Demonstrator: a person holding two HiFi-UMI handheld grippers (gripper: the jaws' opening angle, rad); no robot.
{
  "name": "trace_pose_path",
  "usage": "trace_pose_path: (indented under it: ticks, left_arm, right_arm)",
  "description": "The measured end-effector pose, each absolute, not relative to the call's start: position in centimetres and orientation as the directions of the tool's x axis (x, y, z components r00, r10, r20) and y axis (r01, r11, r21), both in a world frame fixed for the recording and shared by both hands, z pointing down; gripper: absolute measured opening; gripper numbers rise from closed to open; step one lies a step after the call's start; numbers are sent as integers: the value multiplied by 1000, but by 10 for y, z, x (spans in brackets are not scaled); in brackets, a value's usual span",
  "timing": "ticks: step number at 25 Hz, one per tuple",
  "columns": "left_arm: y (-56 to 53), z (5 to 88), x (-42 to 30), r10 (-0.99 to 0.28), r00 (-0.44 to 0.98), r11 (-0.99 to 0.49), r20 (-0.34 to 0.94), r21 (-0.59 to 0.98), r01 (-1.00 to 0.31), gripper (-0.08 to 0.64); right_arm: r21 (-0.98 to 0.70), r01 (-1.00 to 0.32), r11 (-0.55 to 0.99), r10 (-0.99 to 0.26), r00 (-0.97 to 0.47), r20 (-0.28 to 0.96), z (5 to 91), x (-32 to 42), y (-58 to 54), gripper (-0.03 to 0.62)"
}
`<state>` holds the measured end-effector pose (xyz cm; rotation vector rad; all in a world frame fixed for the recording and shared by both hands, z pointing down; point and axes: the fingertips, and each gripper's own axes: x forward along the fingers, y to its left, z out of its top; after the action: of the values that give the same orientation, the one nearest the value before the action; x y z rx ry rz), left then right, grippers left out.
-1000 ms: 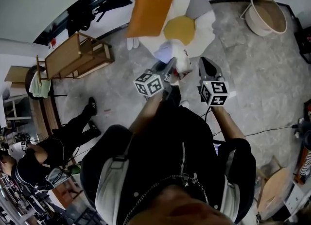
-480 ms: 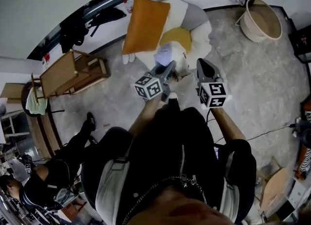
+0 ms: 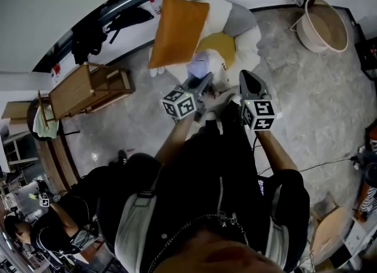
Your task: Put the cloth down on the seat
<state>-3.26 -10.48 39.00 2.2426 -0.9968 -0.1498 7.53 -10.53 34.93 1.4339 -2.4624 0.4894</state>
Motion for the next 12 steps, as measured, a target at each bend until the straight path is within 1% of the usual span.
trace_pose_path:
  ticks: [12]
  left_arm:
    - [-201,397,-17,-748,639,-430,180,602,-673,51]
  right_arm:
    - [-202,-795,572,-706,-602,374,359,83,-223,-6]
